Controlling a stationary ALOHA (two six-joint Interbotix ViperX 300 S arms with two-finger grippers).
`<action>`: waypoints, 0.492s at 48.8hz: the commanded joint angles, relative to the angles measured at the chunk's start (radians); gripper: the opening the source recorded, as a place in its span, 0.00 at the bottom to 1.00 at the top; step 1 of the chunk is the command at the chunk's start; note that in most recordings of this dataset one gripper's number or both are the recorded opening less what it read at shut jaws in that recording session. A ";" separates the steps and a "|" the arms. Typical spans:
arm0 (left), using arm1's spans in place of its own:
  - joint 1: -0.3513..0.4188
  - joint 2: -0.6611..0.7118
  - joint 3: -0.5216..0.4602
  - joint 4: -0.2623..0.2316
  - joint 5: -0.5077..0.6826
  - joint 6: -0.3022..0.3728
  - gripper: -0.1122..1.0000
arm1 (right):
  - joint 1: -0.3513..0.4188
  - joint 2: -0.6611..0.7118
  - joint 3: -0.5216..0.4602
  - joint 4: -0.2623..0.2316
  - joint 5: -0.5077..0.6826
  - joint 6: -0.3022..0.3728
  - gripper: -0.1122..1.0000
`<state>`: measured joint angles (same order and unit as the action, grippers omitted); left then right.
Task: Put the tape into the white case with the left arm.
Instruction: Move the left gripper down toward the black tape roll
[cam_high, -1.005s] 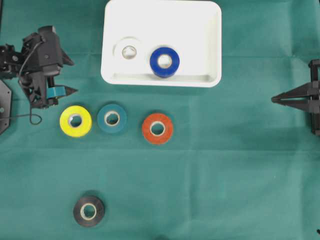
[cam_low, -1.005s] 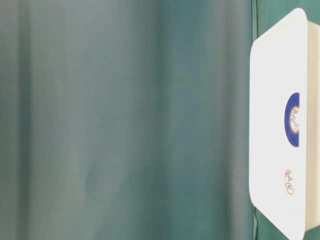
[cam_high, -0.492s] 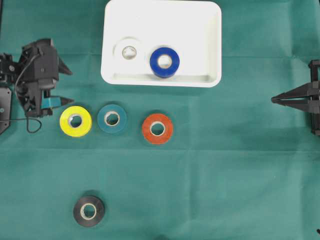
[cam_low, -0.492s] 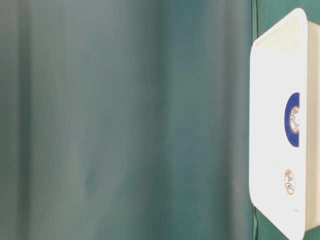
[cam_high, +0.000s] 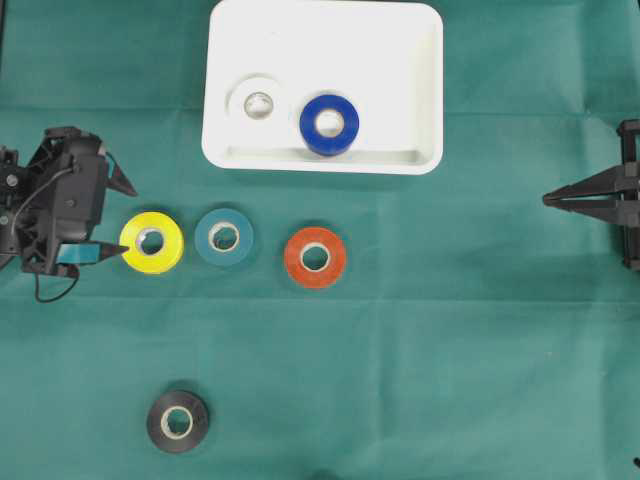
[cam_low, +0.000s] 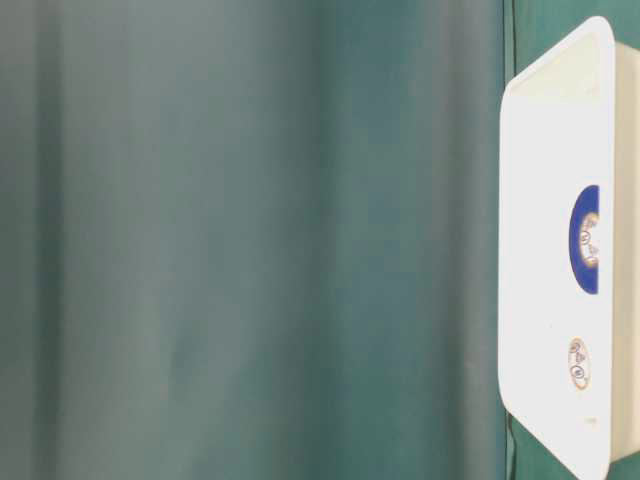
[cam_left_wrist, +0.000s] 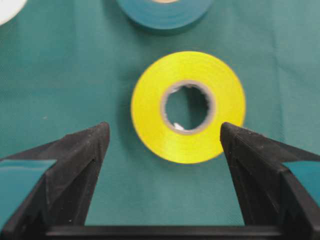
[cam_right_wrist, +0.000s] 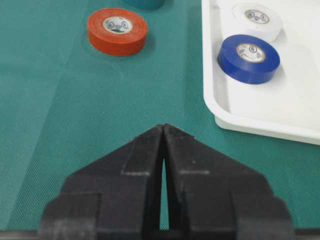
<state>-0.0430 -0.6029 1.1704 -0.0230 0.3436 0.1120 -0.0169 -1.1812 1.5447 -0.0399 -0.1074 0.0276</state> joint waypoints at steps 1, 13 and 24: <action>-0.015 -0.009 -0.005 0.000 -0.005 0.000 0.88 | -0.002 0.009 -0.011 0.000 -0.009 0.002 0.01; -0.015 -0.005 -0.003 0.000 -0.006 0.002 0.88 | -0.002 0.009 -0.011 0.000 -0.009 0.002 0.01; -0.044 -0.002 -0.009 0.000 -0.005 0.000 0.88 | -0.002 0.009 -0.011 0.000 -0.009 0.002 0.01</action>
<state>-0.0660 -0.6059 1.1766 -0.0230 0.3436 0.1120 -0.0169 -1.1812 1.5463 -0.0383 -0.1074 0.0276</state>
